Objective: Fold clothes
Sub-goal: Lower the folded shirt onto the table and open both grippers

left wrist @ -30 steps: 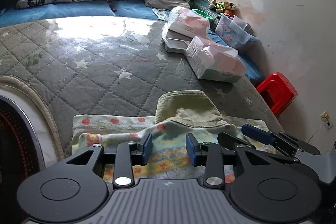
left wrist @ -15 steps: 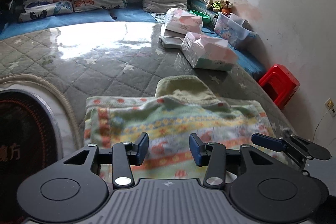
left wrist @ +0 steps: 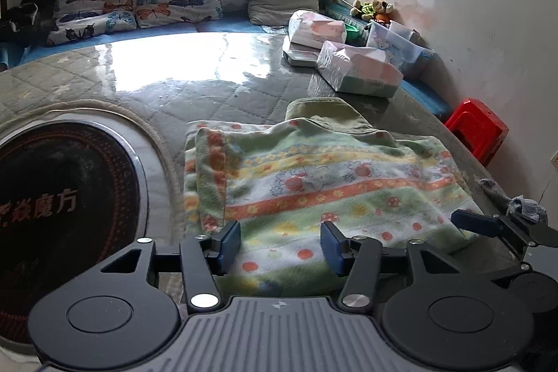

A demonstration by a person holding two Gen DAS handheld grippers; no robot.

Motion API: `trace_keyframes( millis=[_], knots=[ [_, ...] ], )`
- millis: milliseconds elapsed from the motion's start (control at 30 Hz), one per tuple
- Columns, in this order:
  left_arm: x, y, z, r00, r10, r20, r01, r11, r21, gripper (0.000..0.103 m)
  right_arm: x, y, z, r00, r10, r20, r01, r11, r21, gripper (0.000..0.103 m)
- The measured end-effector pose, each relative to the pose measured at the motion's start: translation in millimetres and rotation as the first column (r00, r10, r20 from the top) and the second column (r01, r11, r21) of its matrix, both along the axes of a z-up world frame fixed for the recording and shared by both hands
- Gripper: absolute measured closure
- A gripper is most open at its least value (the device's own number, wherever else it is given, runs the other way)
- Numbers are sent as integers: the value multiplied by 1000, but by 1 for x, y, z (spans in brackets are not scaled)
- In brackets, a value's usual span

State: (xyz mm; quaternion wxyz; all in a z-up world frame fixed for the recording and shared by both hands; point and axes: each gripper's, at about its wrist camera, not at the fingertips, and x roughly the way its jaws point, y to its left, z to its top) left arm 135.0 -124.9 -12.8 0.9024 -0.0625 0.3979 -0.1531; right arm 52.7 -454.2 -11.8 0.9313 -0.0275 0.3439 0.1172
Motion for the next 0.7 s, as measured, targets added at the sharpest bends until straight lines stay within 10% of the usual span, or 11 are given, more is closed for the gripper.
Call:
trace_keyframes(
  millis=[500, 700],
  knots=[
    [-36, 4, 19, 998, 6, 63, -7, 1000, 25, 3, -19, 4, 6, 999, -50, 7, 50, 998, -30, 0],
    [-50, 6, 20, 998, -1, 66, -1, 1000, 27, 0, -24, 6, 5, 997, -74, -5, 74, 997, -37, 0]
  ],
)
